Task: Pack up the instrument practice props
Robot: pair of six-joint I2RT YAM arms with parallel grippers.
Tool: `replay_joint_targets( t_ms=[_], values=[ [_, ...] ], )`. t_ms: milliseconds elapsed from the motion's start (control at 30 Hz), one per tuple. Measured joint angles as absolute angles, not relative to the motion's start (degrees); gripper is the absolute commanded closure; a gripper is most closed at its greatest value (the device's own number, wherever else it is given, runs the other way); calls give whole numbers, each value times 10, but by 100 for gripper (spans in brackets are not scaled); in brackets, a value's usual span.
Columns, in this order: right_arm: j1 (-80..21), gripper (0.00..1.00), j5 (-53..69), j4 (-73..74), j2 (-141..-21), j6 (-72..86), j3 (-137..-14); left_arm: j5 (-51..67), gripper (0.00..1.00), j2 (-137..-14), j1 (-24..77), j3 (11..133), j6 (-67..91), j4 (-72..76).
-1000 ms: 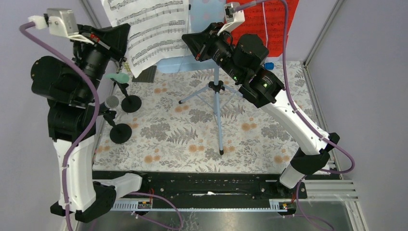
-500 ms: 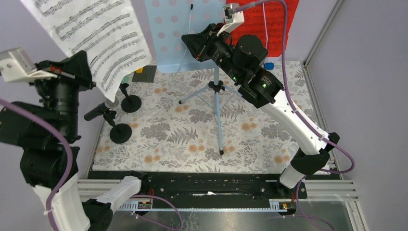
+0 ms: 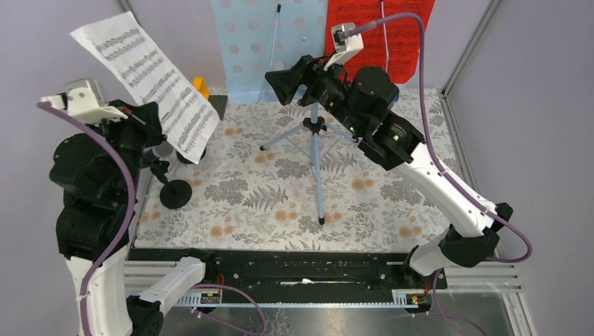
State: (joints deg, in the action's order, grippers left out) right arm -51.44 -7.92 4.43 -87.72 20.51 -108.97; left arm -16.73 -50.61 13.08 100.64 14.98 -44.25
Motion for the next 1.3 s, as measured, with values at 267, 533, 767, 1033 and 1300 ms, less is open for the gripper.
replay_joint_targets(
  t_ms=[267, 533, 767, 1033, 1300],
  values=[
    [-514, 7, -30, 44, -766, 175, -973, -112, 100, -495, 131, 912, 160, -446],
    [-514, 1, -22, 46, -596, 159, -804, -50, 100, -474, 131, 812, 182, -459],
    [-514, 0, -49, 66, -465, 161, -662, 10, 100, -438, 131, 735, 211, -459],
    [-514, 0, -90, 85, -363, 203, -498, 67, 100, -415, 131, 671, 243, -456],
    [-514, 0, -124, 115, -320, 241, -394, 85, 100, -402, 131, 622, 254, -454]
  ],
)
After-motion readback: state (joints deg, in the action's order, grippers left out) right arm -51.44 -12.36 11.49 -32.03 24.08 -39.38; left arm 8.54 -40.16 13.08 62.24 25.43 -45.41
